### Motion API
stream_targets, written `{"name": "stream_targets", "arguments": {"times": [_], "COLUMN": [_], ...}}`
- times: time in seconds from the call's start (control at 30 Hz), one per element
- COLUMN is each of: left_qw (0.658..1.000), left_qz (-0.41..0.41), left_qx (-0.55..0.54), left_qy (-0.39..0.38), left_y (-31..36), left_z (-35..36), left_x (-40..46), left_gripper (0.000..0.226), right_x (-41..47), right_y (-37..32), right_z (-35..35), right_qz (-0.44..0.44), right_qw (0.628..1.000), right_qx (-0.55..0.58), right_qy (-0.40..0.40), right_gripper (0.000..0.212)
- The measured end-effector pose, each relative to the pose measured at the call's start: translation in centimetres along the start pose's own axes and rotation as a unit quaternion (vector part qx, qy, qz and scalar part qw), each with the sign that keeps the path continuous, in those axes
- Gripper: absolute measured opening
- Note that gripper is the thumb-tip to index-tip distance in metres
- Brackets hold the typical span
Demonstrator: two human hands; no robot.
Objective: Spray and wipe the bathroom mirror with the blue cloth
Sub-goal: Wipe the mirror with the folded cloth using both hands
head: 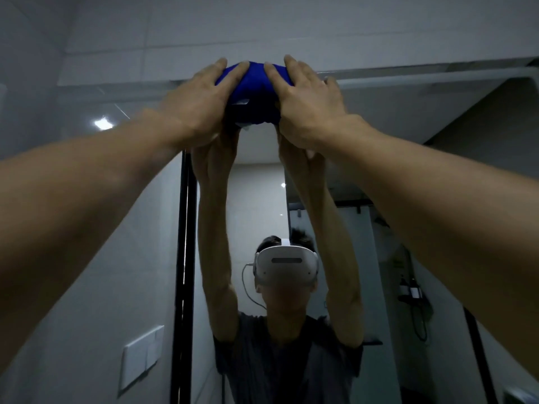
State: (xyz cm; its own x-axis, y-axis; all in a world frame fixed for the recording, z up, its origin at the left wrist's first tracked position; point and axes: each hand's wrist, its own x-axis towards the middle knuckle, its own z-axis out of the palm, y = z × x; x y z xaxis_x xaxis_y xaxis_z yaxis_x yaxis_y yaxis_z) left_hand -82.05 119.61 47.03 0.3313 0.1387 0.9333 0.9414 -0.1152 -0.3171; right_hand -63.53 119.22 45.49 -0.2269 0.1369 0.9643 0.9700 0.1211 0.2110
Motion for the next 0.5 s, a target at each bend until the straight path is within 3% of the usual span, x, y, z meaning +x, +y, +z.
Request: {"name": "stream_targets", "arguments": {"times": [0.2, 0.5], "left_qw": [1.000, 0.999], "left_qz": [0.000, 0.019], "left_qx": [-0.011, -0.032], "left_qy": [-0.014, -0.015], "left_y": [-3.9, -2.1], "left_z": [-0.3, 0.4], "left_x": [-2.1, -8.7], "left_gripper": [0.084, 0.079], "right_x": [0.3, -5.6], "right_y": [-3.7, -4.6], "right_z": [0.6, 1.2], "right_qz": [-0.028, -0.052], "right_qw": [0.999, 0.998], "right_qx": [-0.008, -0.040], "right_qy": [0.015, -0.015], "right_gripper": [0.071, 0.074]}}
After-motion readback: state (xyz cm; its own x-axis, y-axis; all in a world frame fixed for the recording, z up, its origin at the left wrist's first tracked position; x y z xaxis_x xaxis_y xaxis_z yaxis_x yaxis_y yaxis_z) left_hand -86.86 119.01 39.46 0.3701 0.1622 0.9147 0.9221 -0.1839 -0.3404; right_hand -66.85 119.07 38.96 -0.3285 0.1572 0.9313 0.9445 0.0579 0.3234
